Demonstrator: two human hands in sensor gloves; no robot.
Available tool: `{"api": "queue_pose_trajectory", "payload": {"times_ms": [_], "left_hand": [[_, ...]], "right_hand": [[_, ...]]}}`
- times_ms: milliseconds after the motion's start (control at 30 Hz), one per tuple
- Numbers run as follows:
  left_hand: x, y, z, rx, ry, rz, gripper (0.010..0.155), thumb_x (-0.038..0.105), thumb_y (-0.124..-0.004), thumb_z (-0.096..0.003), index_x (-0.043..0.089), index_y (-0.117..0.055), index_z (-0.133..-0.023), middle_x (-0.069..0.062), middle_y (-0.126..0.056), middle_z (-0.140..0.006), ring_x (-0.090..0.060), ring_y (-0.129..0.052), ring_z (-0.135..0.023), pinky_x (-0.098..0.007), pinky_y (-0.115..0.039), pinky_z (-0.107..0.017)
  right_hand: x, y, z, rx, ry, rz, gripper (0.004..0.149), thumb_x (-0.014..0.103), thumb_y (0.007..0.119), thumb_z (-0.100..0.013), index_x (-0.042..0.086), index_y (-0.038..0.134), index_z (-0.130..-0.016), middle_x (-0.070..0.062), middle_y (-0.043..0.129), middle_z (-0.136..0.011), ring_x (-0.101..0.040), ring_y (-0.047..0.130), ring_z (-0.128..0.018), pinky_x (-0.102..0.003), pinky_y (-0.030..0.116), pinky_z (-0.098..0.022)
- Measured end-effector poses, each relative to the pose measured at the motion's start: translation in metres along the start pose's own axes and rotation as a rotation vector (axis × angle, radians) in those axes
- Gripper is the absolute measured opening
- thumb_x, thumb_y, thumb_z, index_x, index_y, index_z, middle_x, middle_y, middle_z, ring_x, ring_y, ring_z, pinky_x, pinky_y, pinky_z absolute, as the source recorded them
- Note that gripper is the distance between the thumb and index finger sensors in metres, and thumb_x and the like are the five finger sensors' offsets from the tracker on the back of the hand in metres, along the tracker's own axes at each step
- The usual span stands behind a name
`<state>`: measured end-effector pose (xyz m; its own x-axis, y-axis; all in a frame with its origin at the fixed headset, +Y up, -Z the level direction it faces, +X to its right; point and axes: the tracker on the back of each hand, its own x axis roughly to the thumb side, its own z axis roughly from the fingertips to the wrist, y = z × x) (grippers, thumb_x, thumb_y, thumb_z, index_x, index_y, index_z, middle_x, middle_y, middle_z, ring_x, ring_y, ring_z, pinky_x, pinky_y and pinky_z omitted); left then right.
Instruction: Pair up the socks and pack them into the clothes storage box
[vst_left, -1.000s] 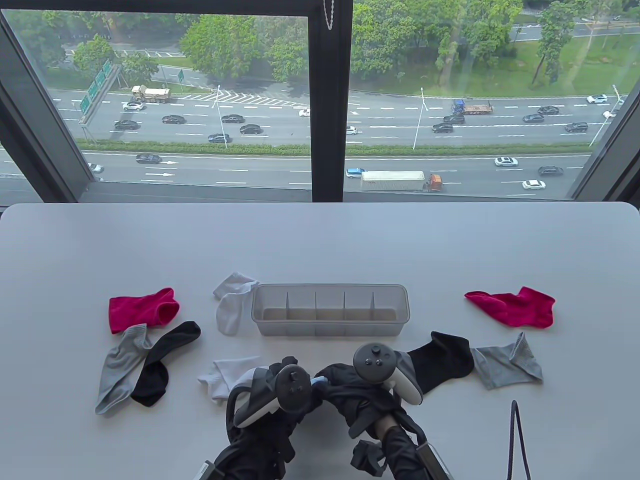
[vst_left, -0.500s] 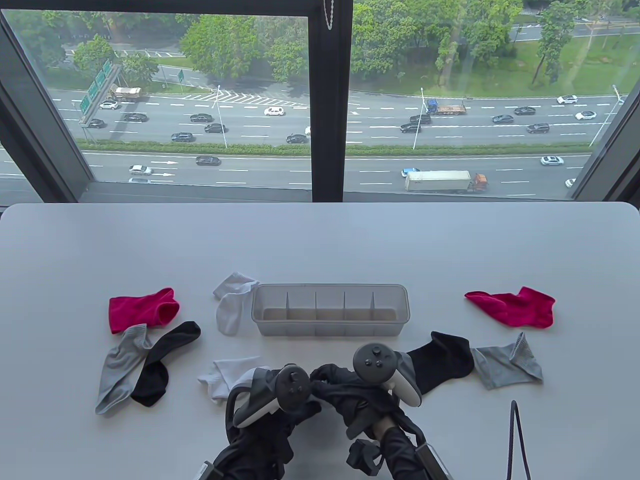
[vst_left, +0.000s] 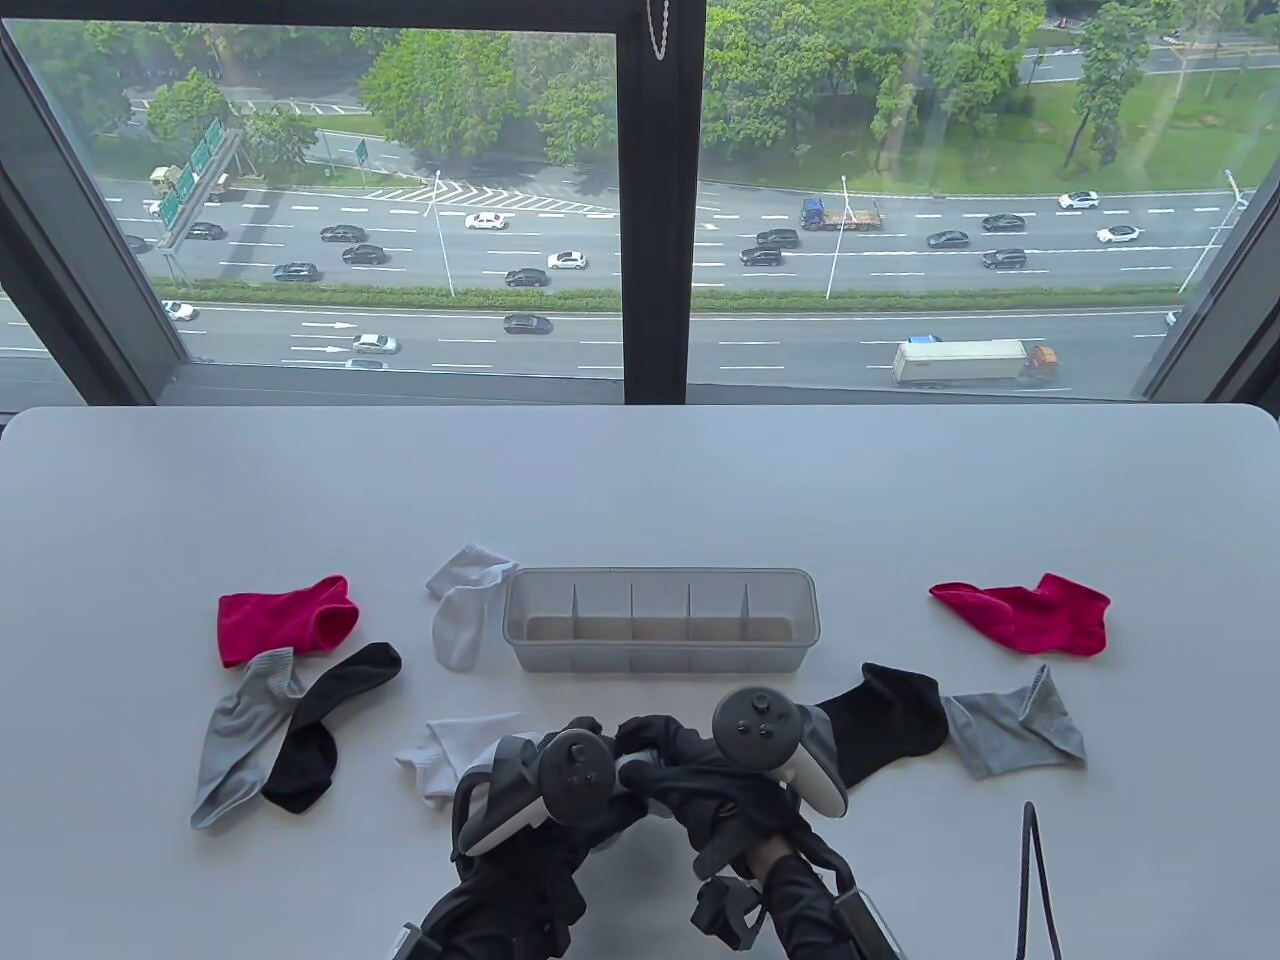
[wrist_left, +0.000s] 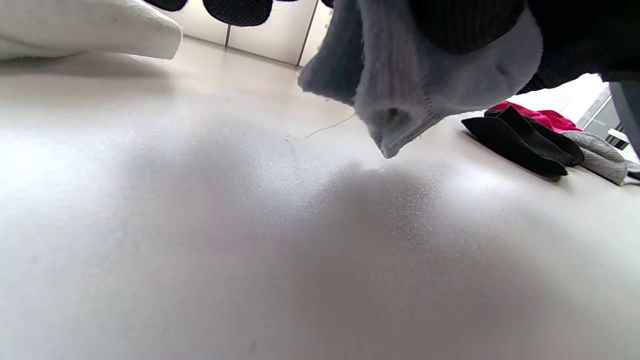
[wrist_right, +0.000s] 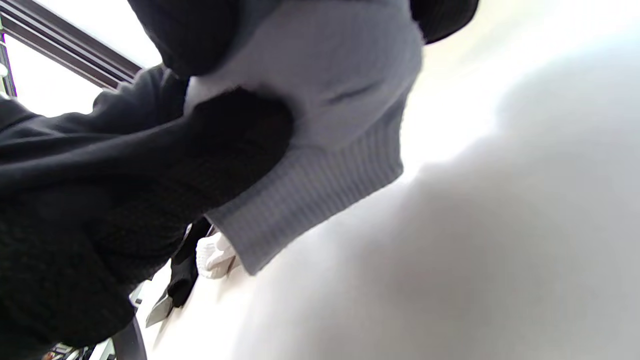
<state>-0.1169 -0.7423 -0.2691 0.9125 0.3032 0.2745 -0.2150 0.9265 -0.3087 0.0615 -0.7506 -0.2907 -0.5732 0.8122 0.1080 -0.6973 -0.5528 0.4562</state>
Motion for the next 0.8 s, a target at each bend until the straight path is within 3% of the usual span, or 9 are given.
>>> {"api": "queue_pose_trajectory", "payload": {"times_ms": [133,233,300,333,367,467,633,733,800], "left_hand": [[0.0033,0.0031,0.0016,0.078,-0.013,-0.006,0.061,0.042,-0.071,-0.0517,0.007,-0.055,-0.098,-0.022,-0.045,-0.114,-0.046,-0.059,-0.102,-0.067,-0.053,-0.073],[0.0041,0.0017,0.0013,0.021,-0.015,-0.027,0.053,0.041,-0.065,-0.0535,0.003,-0.061,-0.09,-0.023,-0.051,-0.111,-0.047,-0.064,-0.099,-0.067,-0.055,-0.072],[0.0038,0.0021,0.0011,0.006,-0.006,-0.035,0.052,0.042,-0.064,-0.0541,0.002,-0.062,-0.088,-0.023,-0.052,-0.11,-0.047,-0.065,-0.098,-0.067,-0.056,-0.072],[0.0031,0.0021,0.0007,-0.001,-0.01,-0.027,0.052,0.042,-0.064,-0.0541,0.002,-0.063,-0.087,-0.023,-0.053,-0.109,-0.047,-0.065,-0.098,-0.067,-0.056,-0.072],[0.0019,0.0011,0.0008,-0.01,-0.014,-0.018,0.052,0.043,-0.064,-0.054,0.002,-0.063,-0.087,-0.023,-0.053,-0.109,-0.047,-0.065,-0.098,-0.067,-0.056,-0.072],[-0.0005,0.0015,0.0012,0.005,-0.015,0.002,0.054,0.046,-0.066,-0.0519,0.005,-0.063,-0.087,-0.023,-0.054,-0.109,-0.047,-0.066,-0.098,-0.067,-0.056,-0.071],[0.002,0.0019,0.0014,-0.009,-0.004,-0.02,0.074,0.05,-0.069,-0.0506,0.007,-0.042,-0.105,-0.024,-0.033,-0.116,-0.047,-0.056,-0.104,-0.068,-0.052,-0.073],[0.0023,0.0015,0.0009,0.009,-0.006,-0.01,0.072,0.049,-0.07,-0.0503,0.007,-0.046,-0.103,-0.024,-0.038,-0.116,-0.047,-0.058,-0.103,-0.067,-0.053,-0.073],[0.0029,0.0019,0.0004,0.037,-0.001,-0.016,0.063,0.047,-0.072,-0.0499,0.006,-0.056,-0.095,-0.023,-0.045,-0.113,-0.046,-0.062,-0.101,-0.067,-0.055,-0.072]], "right_hand": [[-0.0006,-0.0005,-0.0003,-0.015,0.009,-0.022,0.05,0.039,0.065,-0.06,0.015,0.054,-0.103,-0.008,0.084,-0.086,-0.029,0.084,-0.082,-0.061,0.055,-0.074],[-0.0016,0.0006,-0.0012,0.007,-0.003,-0.024,0.053,0.042,0.067,-0.059,0.018,0.053,-0.104,-0.007,0.083,-0.087,-0.028,0.082,-0.084,-0.061,0.054,-0.074],[-0.0032,0.0034,-0.0024,0.073,-0.018,-0.056,0.064,0.043,0.071,-0.057,0.022,0.043,-0.11,-0.012,0.074,-0.099,-0.036,0.072,-0.094,-0.065,0.05,-0.074],[-0.0038,0.0046,-0.0031,0.112,-0.025,-0.064,0.068,0.041,0.074,-0.056,0.026,0.038,-0.112,-0.014,0.058,-0.113,-0.043,0.062,-0.1,-0.067,0.047,-0.073],[-0.0042,0.0042,-0.0036,0.13,-0.029,-0.064,0.065,0.039,0.074,-0.057,0.028,0.039,-0.111,-0.014,0.054,-0.115,-0.045,0.057,-0.102,-0.067,0.046,-0.074],[-0.0009,0.0006,-0.0024,0.043,-0.023,-0.02,0.053,0.038,0.075,-0.056,0.025,0.057,-0.103,-0.009,0.079,-0.097,-0.033,0.076,-0.093,-0.063,0.052,-0.074],[0.0008,0.0009,-0.0013,-0.002,-0.017,0.007,0.052,0.04,0.07,-0.058,0.017,0.056,-0.102,-0.008,0.083,-0.088,-0.029,0.082,-0.084,-0.061,0.055,-0.074],[0.0006,0.0005,-0.0014,-0.007,-0.012,-0.003,0.052,0.04,0.068,-0.059,0.015,0.057,-0.102,-0.008,0.084,-0.086,-0.029,0.083,-0.083,-0.061,0.055,-0.074],[0.0005,0.0015,-0.0018,-0.004,-0.01,-0.011,0.052,0.04,0.067,-0.059,0.015,0.056,-0.103,-0.008,0.084,-0.086,-0.029,0.083,-0.083,-0.061,0.055,-0.074]]}}
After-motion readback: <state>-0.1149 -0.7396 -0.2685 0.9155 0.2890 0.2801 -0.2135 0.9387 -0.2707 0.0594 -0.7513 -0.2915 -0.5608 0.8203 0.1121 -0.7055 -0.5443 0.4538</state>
